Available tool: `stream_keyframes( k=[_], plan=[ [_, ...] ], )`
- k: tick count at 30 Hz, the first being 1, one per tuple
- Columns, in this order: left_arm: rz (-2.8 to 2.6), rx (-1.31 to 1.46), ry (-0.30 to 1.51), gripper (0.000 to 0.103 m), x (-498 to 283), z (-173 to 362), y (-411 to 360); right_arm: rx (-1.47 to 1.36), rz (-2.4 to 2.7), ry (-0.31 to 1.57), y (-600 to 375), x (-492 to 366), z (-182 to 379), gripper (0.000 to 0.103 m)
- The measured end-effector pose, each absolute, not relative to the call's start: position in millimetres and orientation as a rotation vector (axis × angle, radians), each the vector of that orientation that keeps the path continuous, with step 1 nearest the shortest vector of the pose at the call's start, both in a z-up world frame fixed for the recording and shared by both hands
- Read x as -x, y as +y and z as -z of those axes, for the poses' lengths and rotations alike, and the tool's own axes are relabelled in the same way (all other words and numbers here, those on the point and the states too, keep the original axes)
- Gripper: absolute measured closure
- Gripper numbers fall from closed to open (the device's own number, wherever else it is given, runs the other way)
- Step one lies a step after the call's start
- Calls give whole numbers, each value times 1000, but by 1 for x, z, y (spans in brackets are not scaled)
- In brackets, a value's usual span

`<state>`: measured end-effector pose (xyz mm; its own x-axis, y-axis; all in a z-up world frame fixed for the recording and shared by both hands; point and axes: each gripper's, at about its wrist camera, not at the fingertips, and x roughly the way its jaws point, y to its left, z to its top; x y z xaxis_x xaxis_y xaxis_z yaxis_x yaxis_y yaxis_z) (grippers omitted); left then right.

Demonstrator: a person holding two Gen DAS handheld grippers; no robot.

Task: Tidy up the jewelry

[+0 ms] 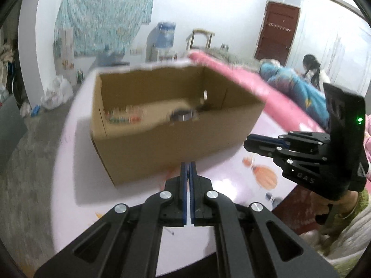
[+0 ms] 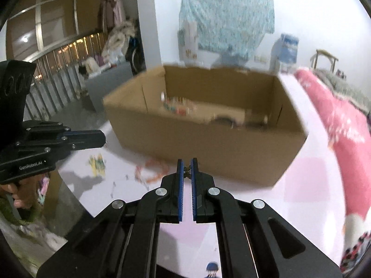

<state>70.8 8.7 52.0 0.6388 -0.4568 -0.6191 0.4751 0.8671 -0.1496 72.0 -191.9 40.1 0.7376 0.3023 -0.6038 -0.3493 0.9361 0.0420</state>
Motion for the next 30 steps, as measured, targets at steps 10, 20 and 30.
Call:
stream_keyframes(
  k=[10,20,30],
  plan=[
    [514,-22,593,102,-136,-108,15,0,-418,551,-204,-130,-100,99],
    [485,38,865,101,-209,-47,5,-119,-387,804,-216,-203,-59,93],
    [458,76,822,92,-208,-57,11,-167,-351,736,-241,-189,-77,79]
  ],
)
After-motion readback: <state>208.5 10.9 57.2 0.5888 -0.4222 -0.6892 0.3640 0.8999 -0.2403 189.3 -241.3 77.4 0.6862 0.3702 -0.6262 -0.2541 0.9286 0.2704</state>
